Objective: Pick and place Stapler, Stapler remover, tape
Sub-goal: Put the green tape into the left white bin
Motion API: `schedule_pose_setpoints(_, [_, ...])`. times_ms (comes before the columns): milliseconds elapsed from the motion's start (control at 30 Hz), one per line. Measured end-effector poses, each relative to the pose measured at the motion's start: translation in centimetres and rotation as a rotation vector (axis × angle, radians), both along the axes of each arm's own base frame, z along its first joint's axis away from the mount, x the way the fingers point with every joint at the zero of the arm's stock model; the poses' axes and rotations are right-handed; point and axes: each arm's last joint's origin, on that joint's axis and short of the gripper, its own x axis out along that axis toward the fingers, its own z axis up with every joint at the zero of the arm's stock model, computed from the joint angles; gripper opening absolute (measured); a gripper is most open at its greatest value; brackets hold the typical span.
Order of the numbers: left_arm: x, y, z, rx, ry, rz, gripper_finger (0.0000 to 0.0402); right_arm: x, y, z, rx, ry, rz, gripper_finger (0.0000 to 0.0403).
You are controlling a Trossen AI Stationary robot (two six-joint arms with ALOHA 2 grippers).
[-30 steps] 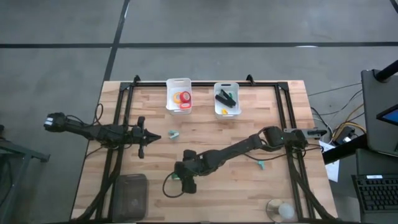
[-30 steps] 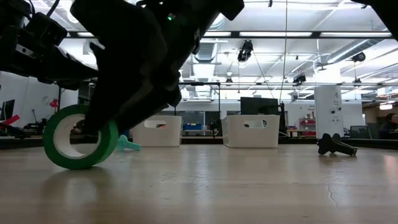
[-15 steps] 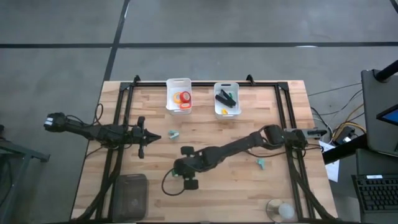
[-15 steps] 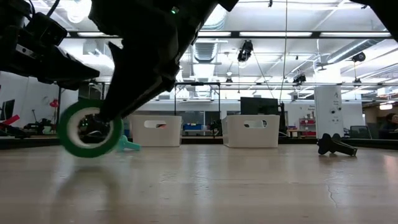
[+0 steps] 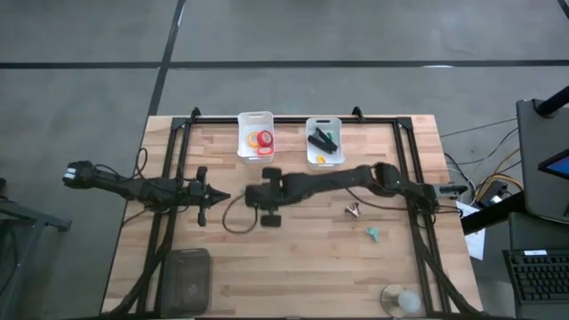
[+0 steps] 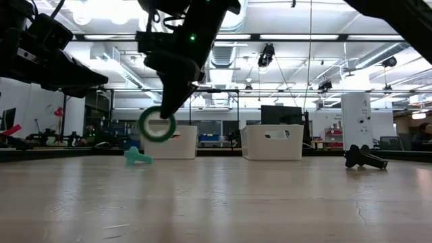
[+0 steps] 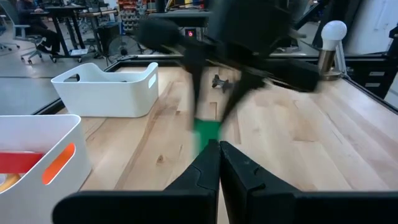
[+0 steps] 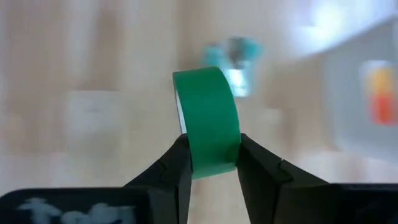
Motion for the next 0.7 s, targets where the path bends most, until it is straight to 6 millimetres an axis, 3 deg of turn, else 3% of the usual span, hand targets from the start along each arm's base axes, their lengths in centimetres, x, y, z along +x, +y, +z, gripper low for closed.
schedule_pose_setpoints(200, [0.0,0.0,0.0,0.000,0.000,0.000,0.0012,0.0,-6.1,3.3,-0.101,-0.007,-0.080,0.0100])
schedule_pose_setpoints(400, [0.0,0.0,0.0,0.000,0.000,0.000,0.0012,-0.1,-12.6,7.1,-0.098,-0.154,-0.156,0.0101])
schedule_pose_setpoints(533, [0.0,0.0,0.0,0.000,0.000,0.000,0.0012,-0.2,-16.3,7.5,-0.081,-0.243,-0.188,0.0102])
schedule_pose_setpoints(700, [0.0,0.0,0.0,0.000,0.000,0.000,0.0012,-0.7,-20.2,5.9,-0.021,-0.244,-0.271,0.0106])
